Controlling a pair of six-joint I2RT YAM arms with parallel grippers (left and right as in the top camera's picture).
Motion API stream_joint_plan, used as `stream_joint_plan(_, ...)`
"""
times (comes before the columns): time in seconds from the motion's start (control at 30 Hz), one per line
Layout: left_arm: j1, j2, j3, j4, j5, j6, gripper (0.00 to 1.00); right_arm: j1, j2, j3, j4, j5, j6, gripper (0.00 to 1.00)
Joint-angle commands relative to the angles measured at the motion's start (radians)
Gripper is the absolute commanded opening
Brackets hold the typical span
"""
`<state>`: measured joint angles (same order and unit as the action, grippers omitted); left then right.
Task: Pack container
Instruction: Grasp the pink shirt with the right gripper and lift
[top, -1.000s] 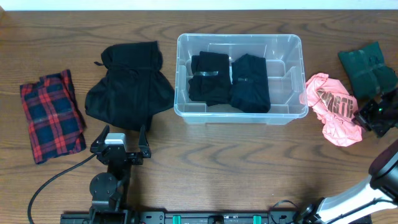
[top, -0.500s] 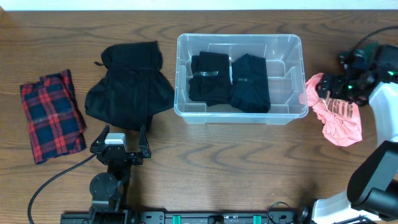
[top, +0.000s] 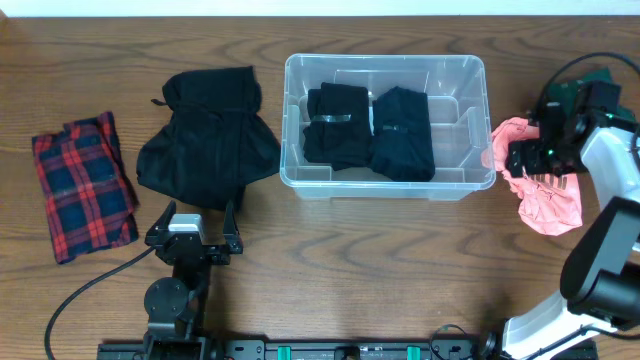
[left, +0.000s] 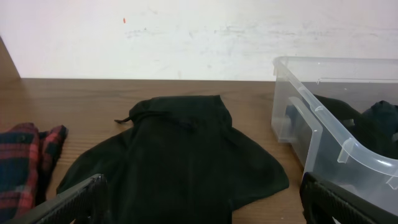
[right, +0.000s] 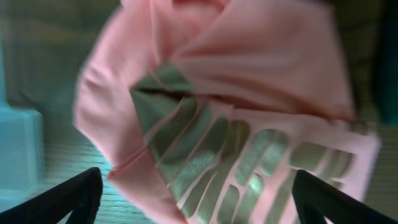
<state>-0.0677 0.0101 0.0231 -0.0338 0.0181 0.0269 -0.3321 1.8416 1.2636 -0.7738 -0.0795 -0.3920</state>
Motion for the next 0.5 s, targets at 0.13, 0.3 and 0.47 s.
stream_joint_plan(0.13,-0.004,-0.006,-0.019,-0.037,-0.027,0.006,0.98,0.051,0.069,-0.035,0.027,0.023,-0.103,0.99)
stream_joint_plan(0.3,-0.004,-0.006,-0.019,-0.037,-0.027,0.006,0.98,0.052,0.084,-0.036,0.027,0.023,-0.103,0.99)
stream_joint_plan(0.47,-0.004,-0.006,-0.019,-0.037,-0.027,0.006,0.98,0.052,0.102,-0.039,0.028,0.011,-0.093,0.99)
